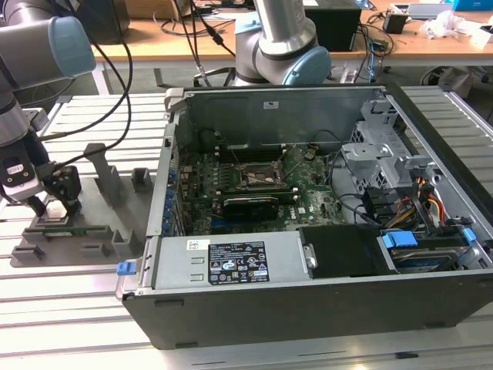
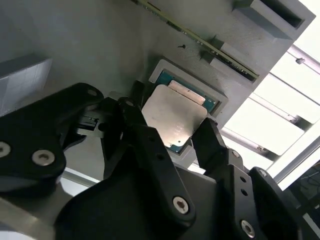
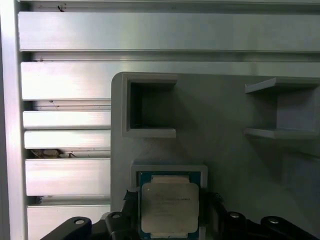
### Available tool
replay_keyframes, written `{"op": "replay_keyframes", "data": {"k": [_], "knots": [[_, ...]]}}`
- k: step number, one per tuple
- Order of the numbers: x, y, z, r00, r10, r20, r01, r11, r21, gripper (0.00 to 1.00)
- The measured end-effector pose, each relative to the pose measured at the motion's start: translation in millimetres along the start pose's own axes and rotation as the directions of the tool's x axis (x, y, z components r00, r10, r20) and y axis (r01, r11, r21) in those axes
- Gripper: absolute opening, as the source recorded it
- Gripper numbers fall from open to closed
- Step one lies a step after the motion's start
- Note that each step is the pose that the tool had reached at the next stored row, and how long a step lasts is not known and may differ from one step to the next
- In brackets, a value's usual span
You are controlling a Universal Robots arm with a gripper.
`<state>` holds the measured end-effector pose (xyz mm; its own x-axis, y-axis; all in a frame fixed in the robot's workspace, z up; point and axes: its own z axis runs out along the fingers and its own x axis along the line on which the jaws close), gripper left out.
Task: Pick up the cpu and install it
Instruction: 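Pick up the cpu and move it towards the insertion slot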
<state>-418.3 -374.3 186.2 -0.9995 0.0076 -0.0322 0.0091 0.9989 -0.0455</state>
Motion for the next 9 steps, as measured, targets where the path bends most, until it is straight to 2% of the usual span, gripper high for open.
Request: {"op": "replay_keyframes", "data": {"k": [2, 6, 9], "knots": [[0.0, 0.0, 0.1, 1.0, 0.0, 0.0, 0.0, 1.0, 0.0, 0.55], [-0.1, 0.1, -0.2, 1.0, 0.0, 0.0005, 0.0, 1.0, -0.0003, 0.55], [-0.2, -0.2, -4.2, 1.0, 0.0, 0.0003, 0.0, 1.0, -0.0001, 0.55]]}}
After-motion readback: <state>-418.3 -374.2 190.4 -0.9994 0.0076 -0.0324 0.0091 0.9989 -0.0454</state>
